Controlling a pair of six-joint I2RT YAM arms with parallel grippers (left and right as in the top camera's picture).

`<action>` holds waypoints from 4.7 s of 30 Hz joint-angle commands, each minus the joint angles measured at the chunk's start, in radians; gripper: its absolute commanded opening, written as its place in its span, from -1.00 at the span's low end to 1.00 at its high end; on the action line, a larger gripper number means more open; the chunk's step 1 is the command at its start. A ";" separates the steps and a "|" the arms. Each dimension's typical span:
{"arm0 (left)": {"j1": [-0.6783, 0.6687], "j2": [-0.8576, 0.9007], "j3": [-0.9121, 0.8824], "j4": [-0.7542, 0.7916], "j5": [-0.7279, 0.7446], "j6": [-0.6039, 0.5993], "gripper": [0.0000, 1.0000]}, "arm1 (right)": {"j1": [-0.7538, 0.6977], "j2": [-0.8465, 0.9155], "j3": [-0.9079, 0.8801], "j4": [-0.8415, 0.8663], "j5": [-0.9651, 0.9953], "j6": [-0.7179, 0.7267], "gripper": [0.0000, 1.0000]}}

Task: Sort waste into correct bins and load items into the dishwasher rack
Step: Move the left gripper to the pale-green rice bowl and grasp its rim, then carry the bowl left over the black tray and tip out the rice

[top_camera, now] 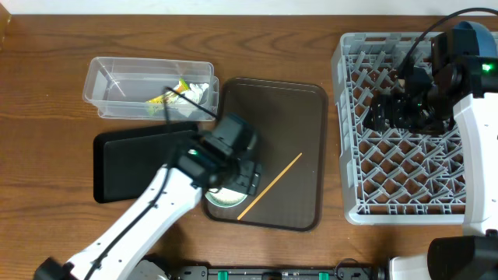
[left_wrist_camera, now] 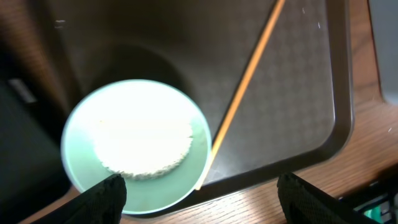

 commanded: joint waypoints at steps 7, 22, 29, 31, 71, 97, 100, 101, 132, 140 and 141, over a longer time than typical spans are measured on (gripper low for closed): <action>-0.078 0.197 0.002 0.056 -0.038 -0.029 0.60 | 0.008 -0.010 0.002 0.000 -0.004 0.008 0.94; -0.078 0.365 0.002 0.118 -0.039 -0.028 -0.24 | 0.008 -0.010 0.002 0.000 -0.004 0.008 0.96; -0.078 0.365 0.002 0.127 -0.039 -0.028 -0.49 | 0.008 -0.010 0.002 0.000 -0.004 0.008 0.98; -0.078 0.365 0.002 0.127 -0.039 -0.028 -0.54 | 0.008 -0.010 0.002 0.000 -0.004 0.008 0.98; 0.431 -0.058 0.016 0.052 0.164 0.092 -0.87 | 0.008 -0.010 0.002 0.000 -0.004 0.008 0.98; 1.146 0.307 -0.109 0.082 1.204 0.408 -0.88 | 0.008 -0.010 0.002 0.000 -0.004 0.008 0.99; 1.176 0.365 -0.109 0.083 1.294 0.408 -0.88 | 0.008 -0.010 0.002 0.000 -0.004 0.008 0.98; 1.187 0.381 -0.109 0.082 1.323 0.407 -0.88 | 0.008 -0.010 0.002 0.000 -0.004 0.008 0.98; 1.278 0.411 -0.109 0.105 1.299 0.048 -0.88 | 0.008 -0.010 0.002 0.000 -0.004 0.008 0.99; 1.278 0.409 -0.107 0.153 1.406 0.140 -0.88 | 0.008 -0.010 0.002 0.000 -0.004 0.008 0.98; 1.279 0.409 -0.107 0.171 1.371 0.137 -0.88 | 0.008 -0.010 0.002 0.000 -0.004 0.008 0.98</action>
